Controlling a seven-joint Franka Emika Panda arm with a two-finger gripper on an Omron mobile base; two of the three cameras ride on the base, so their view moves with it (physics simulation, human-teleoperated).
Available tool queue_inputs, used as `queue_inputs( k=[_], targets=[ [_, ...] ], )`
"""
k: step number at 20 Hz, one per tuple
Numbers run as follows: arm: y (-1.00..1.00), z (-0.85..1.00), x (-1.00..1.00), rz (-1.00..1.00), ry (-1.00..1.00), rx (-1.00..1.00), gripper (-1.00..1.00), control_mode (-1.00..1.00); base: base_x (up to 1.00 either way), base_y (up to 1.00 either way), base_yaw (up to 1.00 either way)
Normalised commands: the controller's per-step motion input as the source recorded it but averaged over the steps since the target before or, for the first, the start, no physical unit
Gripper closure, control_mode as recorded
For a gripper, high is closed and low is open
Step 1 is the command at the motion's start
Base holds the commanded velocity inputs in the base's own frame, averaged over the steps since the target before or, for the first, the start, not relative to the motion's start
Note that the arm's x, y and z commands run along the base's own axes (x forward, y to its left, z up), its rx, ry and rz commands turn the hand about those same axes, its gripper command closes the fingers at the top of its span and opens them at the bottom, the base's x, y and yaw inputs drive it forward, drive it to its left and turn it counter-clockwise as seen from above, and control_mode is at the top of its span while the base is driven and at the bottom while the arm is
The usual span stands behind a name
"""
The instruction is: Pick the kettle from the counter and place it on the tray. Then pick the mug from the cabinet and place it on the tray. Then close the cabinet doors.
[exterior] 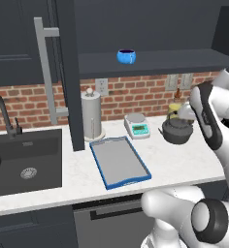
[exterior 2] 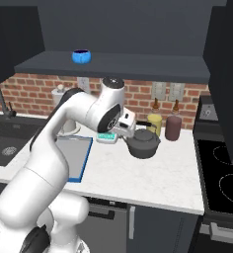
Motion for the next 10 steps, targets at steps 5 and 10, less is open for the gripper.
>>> queue_inputs(
  k=[5, 10],
  targets=[
    [-0.2, -0.23, 0.24, -0.6, 0.0, 0.06, -1.0, -1.0, 0.0, 0.0, 0.0],
    [-0.19, -0.28, 0.14, -0.55, -0.1, 0.17, -1.0, -1.0, 0.0, 0.0, 0.0]
  ],
)
